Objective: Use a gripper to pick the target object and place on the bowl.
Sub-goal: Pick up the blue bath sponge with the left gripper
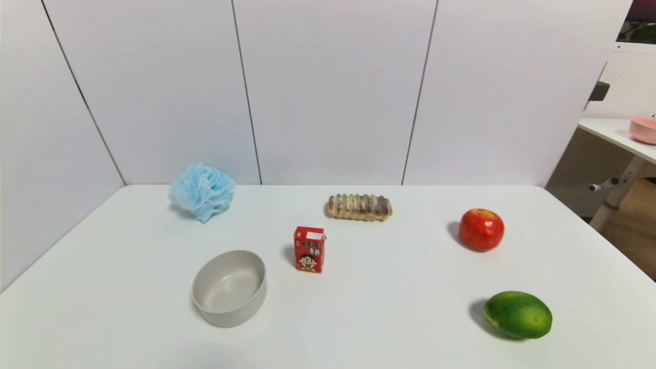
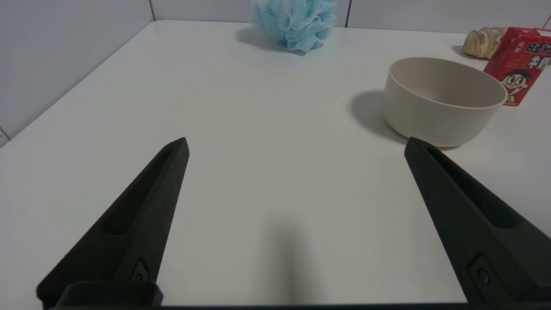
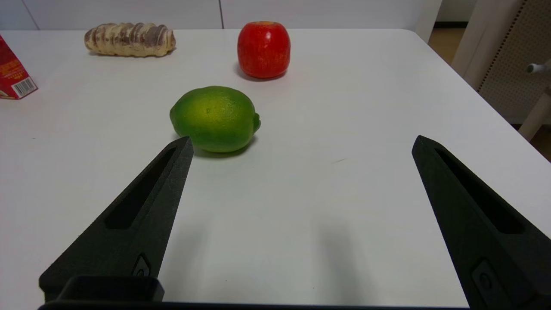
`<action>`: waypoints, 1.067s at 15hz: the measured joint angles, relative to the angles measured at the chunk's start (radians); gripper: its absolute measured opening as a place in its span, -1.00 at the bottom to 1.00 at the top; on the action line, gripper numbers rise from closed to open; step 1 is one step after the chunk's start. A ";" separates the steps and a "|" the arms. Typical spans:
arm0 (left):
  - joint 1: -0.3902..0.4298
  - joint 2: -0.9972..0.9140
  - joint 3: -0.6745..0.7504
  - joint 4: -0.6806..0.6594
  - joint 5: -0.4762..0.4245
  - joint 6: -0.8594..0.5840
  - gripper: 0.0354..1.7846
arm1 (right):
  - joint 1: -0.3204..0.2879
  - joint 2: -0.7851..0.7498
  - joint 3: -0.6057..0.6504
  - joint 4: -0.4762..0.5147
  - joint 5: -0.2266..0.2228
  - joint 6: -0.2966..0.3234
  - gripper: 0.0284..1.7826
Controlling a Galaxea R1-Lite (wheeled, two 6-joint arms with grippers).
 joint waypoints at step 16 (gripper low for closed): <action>-0.023 0.338 -0.391 0.257 -0.018 0.082 0.98 | 0.000 0.000 0.000 0.000 0.000 0.000 0.97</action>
